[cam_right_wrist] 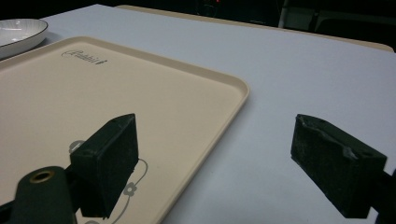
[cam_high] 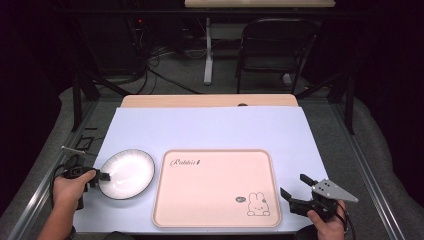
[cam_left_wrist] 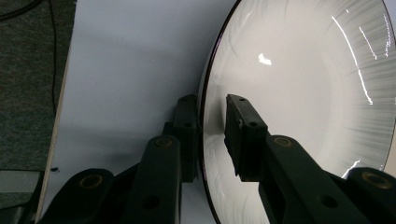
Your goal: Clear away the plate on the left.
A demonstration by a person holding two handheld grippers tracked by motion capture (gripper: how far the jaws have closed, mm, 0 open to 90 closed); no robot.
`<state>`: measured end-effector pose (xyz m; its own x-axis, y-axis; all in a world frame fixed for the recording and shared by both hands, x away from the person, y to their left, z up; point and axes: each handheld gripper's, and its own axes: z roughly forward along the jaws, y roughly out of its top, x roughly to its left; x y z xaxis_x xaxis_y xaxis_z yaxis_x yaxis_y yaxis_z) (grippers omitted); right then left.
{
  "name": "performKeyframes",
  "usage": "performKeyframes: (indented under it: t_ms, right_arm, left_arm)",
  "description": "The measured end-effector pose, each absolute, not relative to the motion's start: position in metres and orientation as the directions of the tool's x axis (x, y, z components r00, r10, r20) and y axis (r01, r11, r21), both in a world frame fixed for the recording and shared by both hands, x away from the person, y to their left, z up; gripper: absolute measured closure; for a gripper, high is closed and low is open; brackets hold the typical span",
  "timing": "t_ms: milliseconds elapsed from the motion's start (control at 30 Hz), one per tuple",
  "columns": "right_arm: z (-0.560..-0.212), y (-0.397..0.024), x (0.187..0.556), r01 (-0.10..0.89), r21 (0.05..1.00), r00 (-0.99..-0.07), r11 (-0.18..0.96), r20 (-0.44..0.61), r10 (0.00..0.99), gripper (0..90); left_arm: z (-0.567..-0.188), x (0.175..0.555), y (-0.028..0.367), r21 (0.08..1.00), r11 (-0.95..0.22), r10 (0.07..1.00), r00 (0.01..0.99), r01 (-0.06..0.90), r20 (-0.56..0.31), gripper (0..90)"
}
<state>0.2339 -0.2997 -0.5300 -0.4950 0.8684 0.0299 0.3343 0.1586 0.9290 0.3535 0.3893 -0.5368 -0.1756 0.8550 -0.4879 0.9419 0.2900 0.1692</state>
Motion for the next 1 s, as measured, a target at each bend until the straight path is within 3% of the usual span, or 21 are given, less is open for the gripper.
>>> performKeyframes:
  t_ms: [400,533,1000]
  right_arm:
    - [-0.53,-0.299,0.234,0.336,0.928,-0.495,0.159,0.03,0.868,14.3]
    - [-0.53,-0.3,0.234,0.338,0.928,-0.493,0.157,0.033,0.869,14.2]
    - [-0.53,-0.3,0.235,0.343,0.927,-0.492,0.152,0.039,0.87,14.2]
  left_arm:
    - [-0.537,0.352,0.393,0.161,0.321,0.826,-0.193,0.933,-0.53,78.7]
    - [-0.529,0.349,0.397,0.179,0.336,0.793,-0.175,0.925,-0.583,83.5]
    - [-0.51,0.356,0.385,0.213,0.276,0.849,-0.134,0.937,-0.511,84.8]
